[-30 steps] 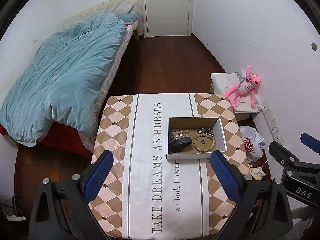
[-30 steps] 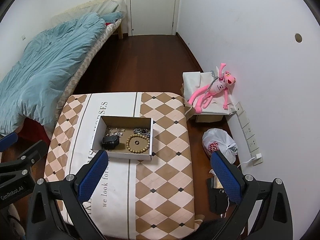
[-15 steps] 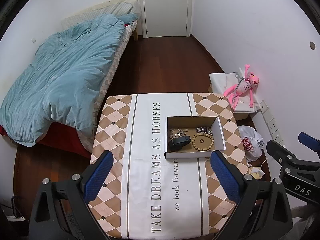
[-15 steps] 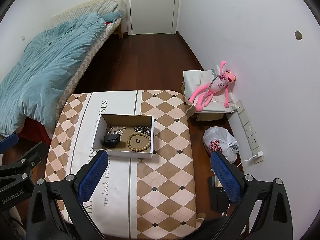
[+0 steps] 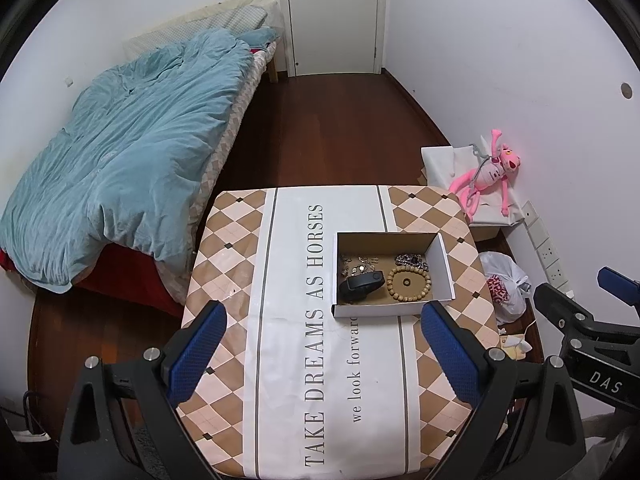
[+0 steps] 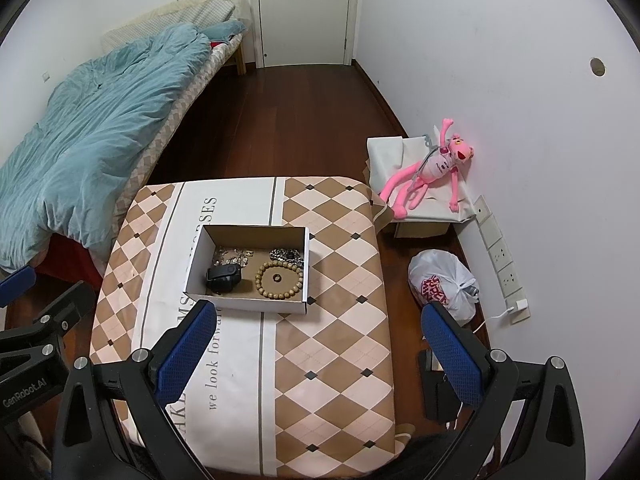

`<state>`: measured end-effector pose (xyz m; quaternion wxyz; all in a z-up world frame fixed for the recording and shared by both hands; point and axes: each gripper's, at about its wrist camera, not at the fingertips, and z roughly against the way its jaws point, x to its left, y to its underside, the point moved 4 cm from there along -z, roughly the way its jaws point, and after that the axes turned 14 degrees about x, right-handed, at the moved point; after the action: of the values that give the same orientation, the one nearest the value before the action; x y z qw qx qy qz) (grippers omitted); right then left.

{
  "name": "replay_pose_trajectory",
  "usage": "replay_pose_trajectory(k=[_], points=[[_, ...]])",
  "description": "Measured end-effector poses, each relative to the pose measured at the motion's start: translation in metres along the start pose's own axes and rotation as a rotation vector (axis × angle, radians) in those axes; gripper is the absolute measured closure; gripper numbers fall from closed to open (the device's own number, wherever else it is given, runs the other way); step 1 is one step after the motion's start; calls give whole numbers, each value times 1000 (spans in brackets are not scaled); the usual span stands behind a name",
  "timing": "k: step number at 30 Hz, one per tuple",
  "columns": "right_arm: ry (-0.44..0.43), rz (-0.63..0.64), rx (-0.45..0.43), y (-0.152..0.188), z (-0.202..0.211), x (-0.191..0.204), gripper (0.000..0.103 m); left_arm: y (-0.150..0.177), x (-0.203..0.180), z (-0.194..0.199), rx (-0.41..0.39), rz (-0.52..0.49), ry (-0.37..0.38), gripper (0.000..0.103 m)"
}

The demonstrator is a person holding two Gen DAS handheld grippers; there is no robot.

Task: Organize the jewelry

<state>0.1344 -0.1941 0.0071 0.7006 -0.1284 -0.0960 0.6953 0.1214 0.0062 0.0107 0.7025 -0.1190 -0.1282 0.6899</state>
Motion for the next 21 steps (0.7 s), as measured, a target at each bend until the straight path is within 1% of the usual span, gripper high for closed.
replay_pose_trajectory(k=[21], points=[[-2,-2,4,-2,-1,0,0,0,1,-1,-3,0,0,4]])
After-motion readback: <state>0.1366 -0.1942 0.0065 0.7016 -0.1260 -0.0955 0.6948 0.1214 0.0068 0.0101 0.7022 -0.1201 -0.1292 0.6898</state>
